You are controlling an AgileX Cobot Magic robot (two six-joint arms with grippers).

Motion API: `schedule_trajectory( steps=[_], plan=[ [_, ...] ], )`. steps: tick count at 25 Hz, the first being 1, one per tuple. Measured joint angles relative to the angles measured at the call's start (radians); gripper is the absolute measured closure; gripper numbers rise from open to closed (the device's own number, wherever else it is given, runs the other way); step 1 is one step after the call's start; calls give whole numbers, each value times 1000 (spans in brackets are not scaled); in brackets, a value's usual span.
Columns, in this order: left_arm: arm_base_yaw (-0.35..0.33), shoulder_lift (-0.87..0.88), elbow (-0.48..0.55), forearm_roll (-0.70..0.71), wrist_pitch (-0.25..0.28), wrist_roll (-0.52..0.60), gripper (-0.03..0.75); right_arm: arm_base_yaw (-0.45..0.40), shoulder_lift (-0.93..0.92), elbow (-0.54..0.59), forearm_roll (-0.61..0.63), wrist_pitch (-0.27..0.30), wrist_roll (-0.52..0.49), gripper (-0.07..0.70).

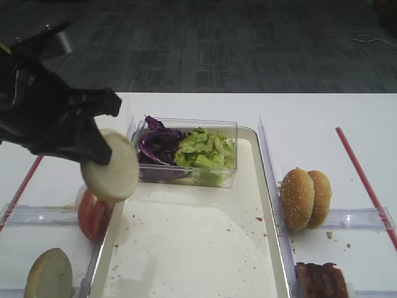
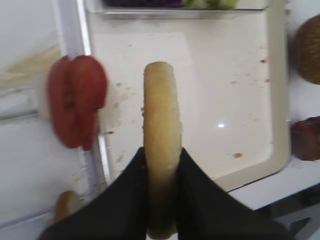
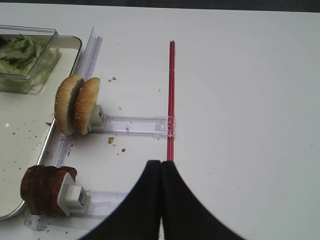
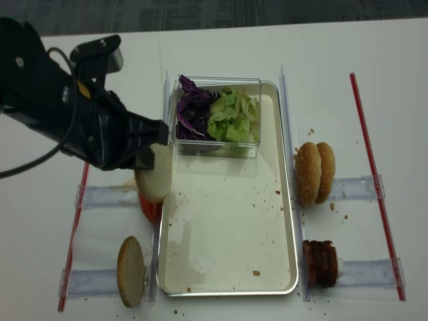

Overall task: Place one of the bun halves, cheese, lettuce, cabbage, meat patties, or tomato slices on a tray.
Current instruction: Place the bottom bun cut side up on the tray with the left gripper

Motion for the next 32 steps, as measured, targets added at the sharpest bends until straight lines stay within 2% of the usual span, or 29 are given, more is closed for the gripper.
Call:
schedule_trajectory(
  steps=[4, 9, 12, 18, 32],
  plan=[
    [0, 0, 0, -221, -27, 156, 606, 0, 0, 0, 0, 0, 0, 316],
    [0, 0, 0, -492, -15, 344, 606, 0, 0, 0, 0, 0, 0, 316],
    [0, 0, 0, -596, -11, 415, 606, 0, 0, 0, 0, 0, 0, 316],
    [0, 32, 0, -627, -1, 444, 606, 0, 0, 0, 0, 0, 0, 316],
    [0, 288, 0, -631, 2, 520, 606, 0, 0, 0, 0, 0, 0, 316]
  ],
)
